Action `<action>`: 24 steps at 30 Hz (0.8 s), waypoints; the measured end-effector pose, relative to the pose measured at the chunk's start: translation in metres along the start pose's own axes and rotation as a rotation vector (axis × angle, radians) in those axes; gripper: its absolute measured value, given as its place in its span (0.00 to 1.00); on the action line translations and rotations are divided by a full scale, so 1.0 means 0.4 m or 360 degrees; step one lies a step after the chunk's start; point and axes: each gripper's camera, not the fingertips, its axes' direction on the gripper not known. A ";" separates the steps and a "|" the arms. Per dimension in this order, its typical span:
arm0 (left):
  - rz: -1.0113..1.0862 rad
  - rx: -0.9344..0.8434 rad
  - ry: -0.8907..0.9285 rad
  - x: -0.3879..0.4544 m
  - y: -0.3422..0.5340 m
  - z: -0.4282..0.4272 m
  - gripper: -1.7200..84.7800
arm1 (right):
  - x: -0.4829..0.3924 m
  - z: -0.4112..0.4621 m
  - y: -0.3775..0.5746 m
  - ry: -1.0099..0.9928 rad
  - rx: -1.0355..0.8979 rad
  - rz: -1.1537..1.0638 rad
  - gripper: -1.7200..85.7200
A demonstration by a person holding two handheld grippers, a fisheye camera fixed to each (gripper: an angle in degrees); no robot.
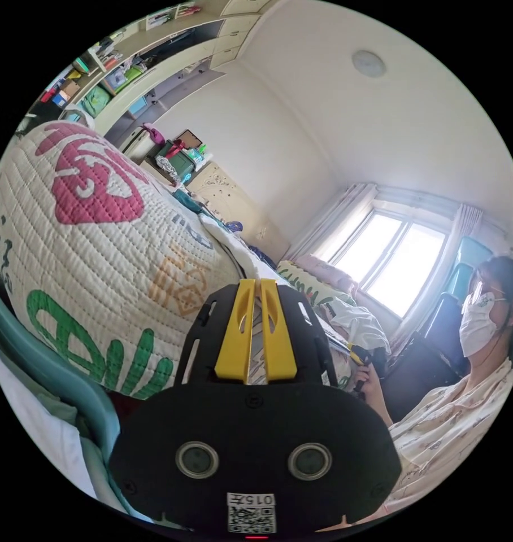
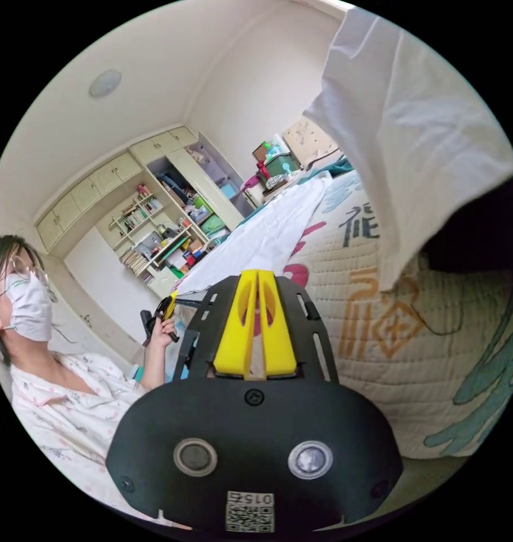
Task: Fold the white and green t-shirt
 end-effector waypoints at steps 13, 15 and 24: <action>0.0003 0.0000 -0.0081 0.066 0.055 0.000 0.02 | -0.002 -0.065 0.053 0.0052 0.0138 0.0057 0.14; -0.0025 0.0005 -0.0092 0.077 0.066 0.003 0.02 | -0.028 -0.042 0.039 0.0064 0.0071 0.0010 0.15; 0.0013 0.0003 -0.0136 0.183 0.105 -0.021 0.01 | -0.095 -0.010 0.057 0.0036 0.0089 -0.0003 0.04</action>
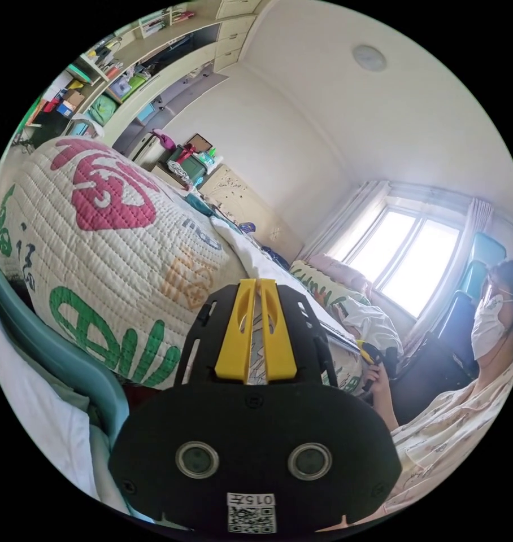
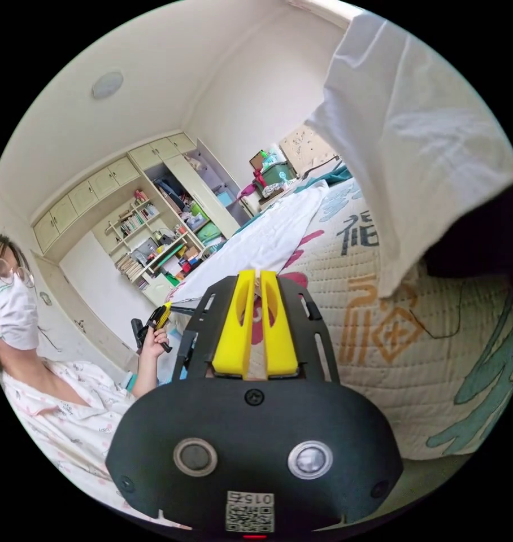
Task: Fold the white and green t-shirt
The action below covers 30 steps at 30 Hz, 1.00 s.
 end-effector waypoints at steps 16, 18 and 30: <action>-0.0129 0.0014 -0.0201 0.200 0.077 -0.092 0.02 | -0.210 -0.157 0.128 0.0095 -0.0068 -0.0130 0.03; -0.0109 0.0203 -0.0393 0.259 0.099 -0.157 0.02 | -0.254 -0.216 0.132 0.0184 -0.0045 -0.0197 0.03; 0.0827 0.0060 -0.0402 0.856 -0.037 -0.075 0.12 | -0.792 -0.285 0.052 0.0819 0.0655 -0.1007 0.02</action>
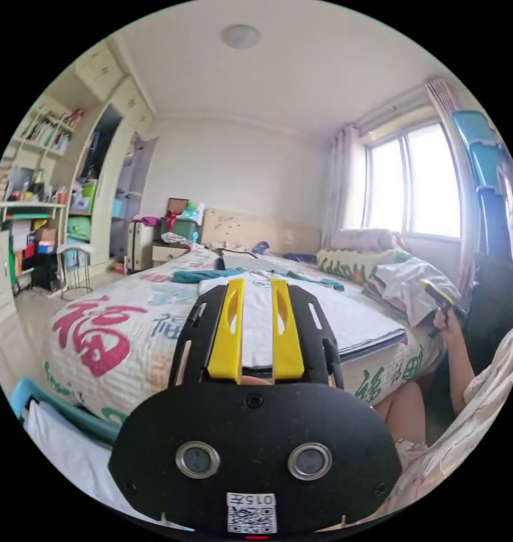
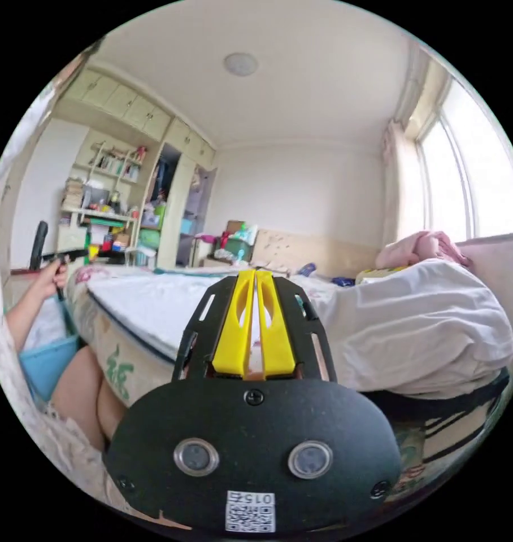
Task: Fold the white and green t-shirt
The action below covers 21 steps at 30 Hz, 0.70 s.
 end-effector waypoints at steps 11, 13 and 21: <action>0.0889 -0.0906 0.0360 0.441 -0.278 0.195 0.21 | 0.343 0.479 -0.460 0.0037 -0.0209 0.1042 0.13; 0.0862 -0.0990 0.0436 0.461 -0.304 0.205 0.20 | 0.396 0.547 -0.526 0.0101 -0.0284 0.1080 0.14; 0.0666 -0.1184 0.0716 0.462 -0.561 0.193 0.16 | 0.675 0.686 -0.648 0.0097 -0.0581 0.1351 0.15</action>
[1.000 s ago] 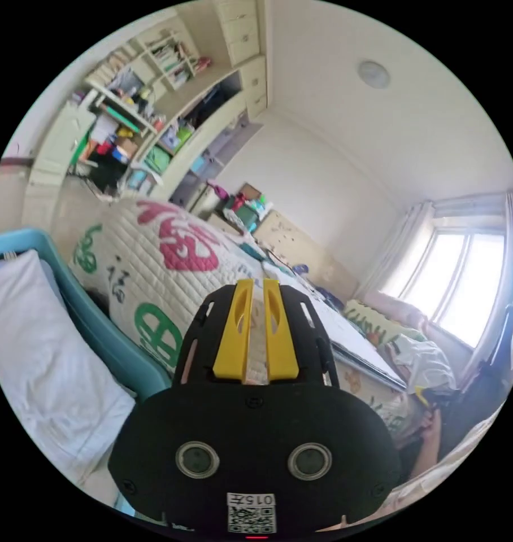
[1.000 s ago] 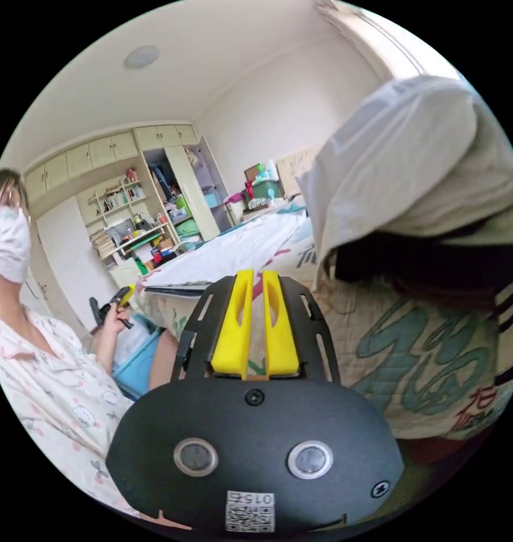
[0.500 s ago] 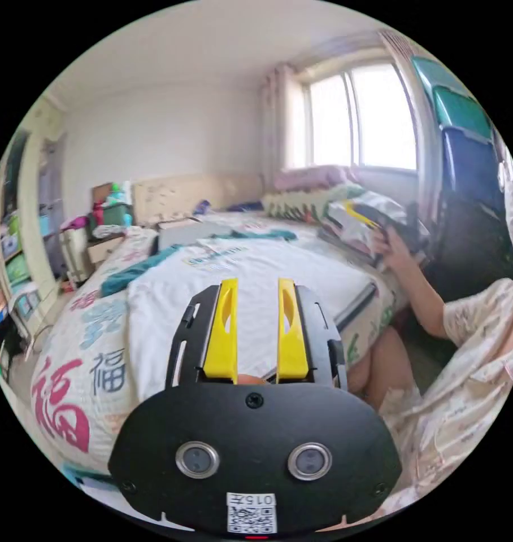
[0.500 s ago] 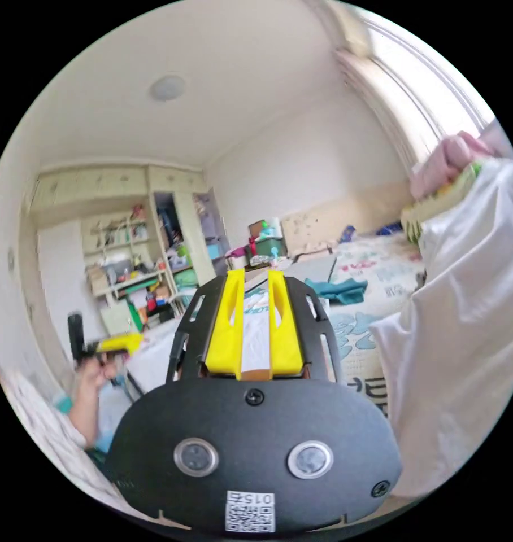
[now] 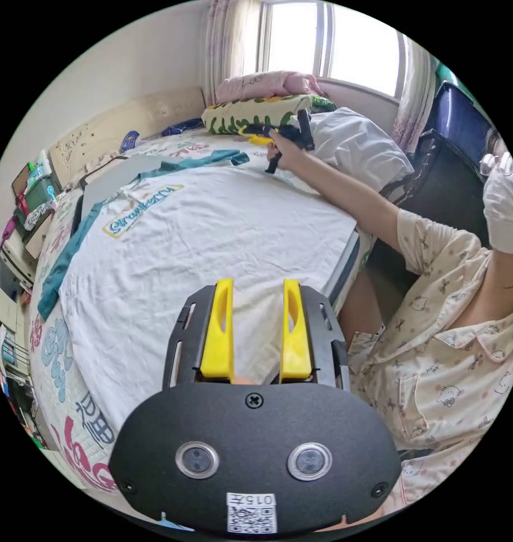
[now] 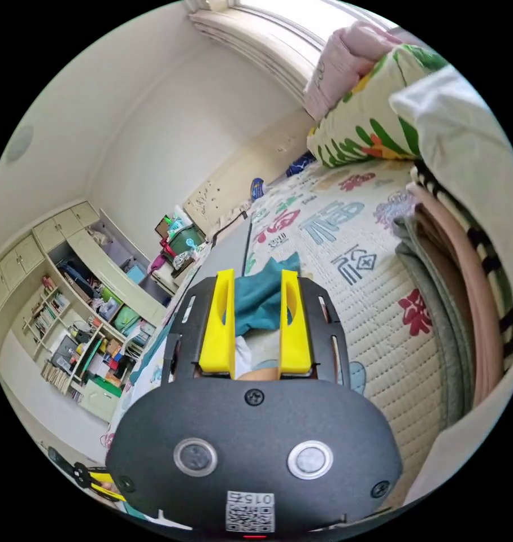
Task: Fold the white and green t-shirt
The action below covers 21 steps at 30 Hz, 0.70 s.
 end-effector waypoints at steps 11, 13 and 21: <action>-0.0252 0.0276 0.0146 -0.103 -0.801 0.070 0.17 | 0.096 -0.213 -0.295 -0.0261 -0.0373 0.0367 0.11; -0.0306 0.0294 0.0127 -0.111 -0.919 0.114 0.16 | 0.084 -0.231 -0.334 -0.0268 -0.0438 0.0340 0.09; -0.0431 0.0196 -0.0023 -0.051 -1.316 0.288 0.16 | 0.129 -0.360 -0.447 -0.0440 -0.0459 0.0523 0.02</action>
